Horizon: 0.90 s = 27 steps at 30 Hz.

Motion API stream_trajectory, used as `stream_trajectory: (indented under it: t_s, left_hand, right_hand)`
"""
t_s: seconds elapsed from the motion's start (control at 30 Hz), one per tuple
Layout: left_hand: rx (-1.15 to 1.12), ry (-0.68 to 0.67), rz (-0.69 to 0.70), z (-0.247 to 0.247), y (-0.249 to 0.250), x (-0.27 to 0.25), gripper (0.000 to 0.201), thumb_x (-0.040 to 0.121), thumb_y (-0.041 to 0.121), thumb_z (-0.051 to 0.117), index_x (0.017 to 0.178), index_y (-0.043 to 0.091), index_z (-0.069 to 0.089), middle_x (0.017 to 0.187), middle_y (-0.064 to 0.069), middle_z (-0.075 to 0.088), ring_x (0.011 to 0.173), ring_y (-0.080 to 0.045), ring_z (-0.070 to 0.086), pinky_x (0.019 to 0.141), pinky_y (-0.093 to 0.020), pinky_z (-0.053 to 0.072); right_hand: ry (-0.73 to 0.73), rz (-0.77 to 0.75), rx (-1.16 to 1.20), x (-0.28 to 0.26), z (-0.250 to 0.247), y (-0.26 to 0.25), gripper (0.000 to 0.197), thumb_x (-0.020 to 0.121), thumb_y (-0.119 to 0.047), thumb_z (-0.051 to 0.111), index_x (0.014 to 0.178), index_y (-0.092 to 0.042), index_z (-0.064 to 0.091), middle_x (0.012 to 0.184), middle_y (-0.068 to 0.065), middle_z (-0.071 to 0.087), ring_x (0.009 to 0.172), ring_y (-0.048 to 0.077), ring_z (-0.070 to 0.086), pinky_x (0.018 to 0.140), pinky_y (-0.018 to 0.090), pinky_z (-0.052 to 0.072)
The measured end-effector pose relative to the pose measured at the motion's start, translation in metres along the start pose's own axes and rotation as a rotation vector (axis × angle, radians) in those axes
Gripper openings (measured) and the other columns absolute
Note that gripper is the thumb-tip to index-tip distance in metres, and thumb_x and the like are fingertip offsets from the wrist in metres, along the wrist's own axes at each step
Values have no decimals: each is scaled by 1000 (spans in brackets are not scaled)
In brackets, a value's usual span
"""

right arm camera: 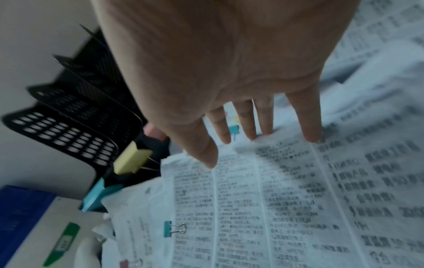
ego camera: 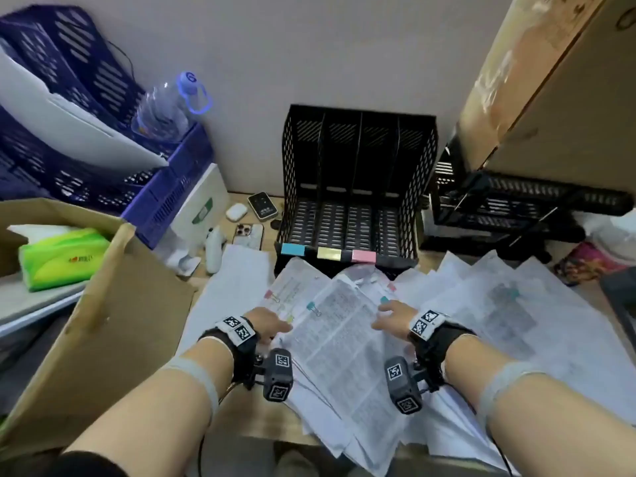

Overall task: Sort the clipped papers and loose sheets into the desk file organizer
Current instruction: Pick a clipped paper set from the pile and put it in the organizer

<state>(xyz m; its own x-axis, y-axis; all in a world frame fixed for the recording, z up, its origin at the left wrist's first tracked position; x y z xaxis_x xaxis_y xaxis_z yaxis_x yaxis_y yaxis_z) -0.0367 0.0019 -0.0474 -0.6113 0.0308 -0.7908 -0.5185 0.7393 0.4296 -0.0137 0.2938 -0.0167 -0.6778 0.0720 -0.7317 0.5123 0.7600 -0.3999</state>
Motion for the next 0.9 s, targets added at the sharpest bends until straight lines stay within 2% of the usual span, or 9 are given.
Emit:
stream_trajectory:
  t_s: [0.07, 0.17, 0.23, 0.33, 0.43, 0.57, 0.63, 0.77, 0.9]
  left_hand:
    - [-96, 36, -8, 8, -11, 3, 19, 88, 21, 72, 100, 14, 59, 93, -18, 61, 79, -24, 55, 71, -35, 55]
    - [8, 89, 35, 20, -22, 6, 39, 85, 23, 76, 120, 17, 60, 113, -11, 66, 100, -26, 67, 86, -34, 56]
    - [95, 126, 74, 24, -22, 8, 49, 81, 25, 80, 124, 14, 60, 126, -8, 63, 108, -24, 63, 90, -30, 50]
    - [113, 125, 81, 33, -23, 13, 46, 75, 22, 82, 115, 19, 58, 125, -3, 62, 105, -22, 59, 91, -29, 49]
    - [142, 150, 107, 41, -19, 12, 44, 76, 21, 81, 109, 22, 53, 107, -1, 64, 91, -21, 62, 84, -33, 55]
    - [166, 212, 159, 45, -10, 9, 46, 74, 13, 77, 107, 23, 47, 85, 1, 60, 73, -18, 57, 68, -32, 53]
    - [170, 211, 188, 43, -6, 9, 43, 72, 12, 79, 103, 23, 51, 82, 4, 59, 70, -15, 56, 67, -30, 52]
    - [157, 127, 197, 44, -4, 12, 44, 69, 14, 84, 103, 24, 58, 81, 6, 60, 71, -13, 57, 78, -34, 55]
    - [184, 140, 213, 42, 1, 13, 45, 71, 27, 85, 107, 24, 59, 89, 5, 60, 77, -12, 57, 73, -28, 50]
  right_hand:
    - [29, 30, 4, 5, 9, 10, 61, 87, -29, 64, 142, -17, 41, 146, 8, 45, 122, 25, 54, 98, 31, 46]
    - [47, 41, -43, 9, 23, 26, 62, 83, -33, 65, 140, -23, 43, 137, 8, 52, 96, 21, 60, 83, 28, 50]
    - [75, 34, -136, 11, 27, 34, 61, 78, -38, 64, 136, -28, 45, 133, 5, 56, 95, 21, 60, 86, 28, 50]
    - [110, 50, -185, 10, 29, 41, 56, 74, -39, 64, 127, -30, 50, 123, 1, 60, 96, 20, 58, 85, 29, 49]
    - [179, 33, -177, 11, 31, 45, 39, 75, -37, 68, 110, -28, 53, 107, -2, 63, 87, 17, 57, 72, 23, 42]
    - [248, 23, -156, 17, 32, 49, 30, 73, -34, 70, 87, -25, 46, 88, 0, 64, 78, 19, 64, 59, 25, 45]
    - [268, 21, -111, 16, 31, 51, 30, 71, -32, 71, 82, -25, 43, 83, 2, 62, 73, 20, 63, 58, 27, 48]
    - [304, 27, 12, 14, 29, 59, 16, 75, -20, 62, 71, -22, 47, 63, -1, 56, 53, 18, 50, 54, 25, 46]
    - [310, -102, 69, 6, 21, 55, 19, 82, -15, 60, 68, -21, 49, 60, -2, 47, 55, 14, 40, 55, 23, 35]
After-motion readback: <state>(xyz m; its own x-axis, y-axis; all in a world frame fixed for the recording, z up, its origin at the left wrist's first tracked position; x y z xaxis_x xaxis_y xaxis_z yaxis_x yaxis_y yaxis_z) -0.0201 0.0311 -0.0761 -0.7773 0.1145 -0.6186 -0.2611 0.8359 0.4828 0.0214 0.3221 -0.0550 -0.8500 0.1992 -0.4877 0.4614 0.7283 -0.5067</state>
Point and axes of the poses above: each hand's wrist, its own x-axis towards the middle knuckle, its own z-axis out of the palm, y = z × x, the point moved 6 cm from there along x, towards the middle knuckle
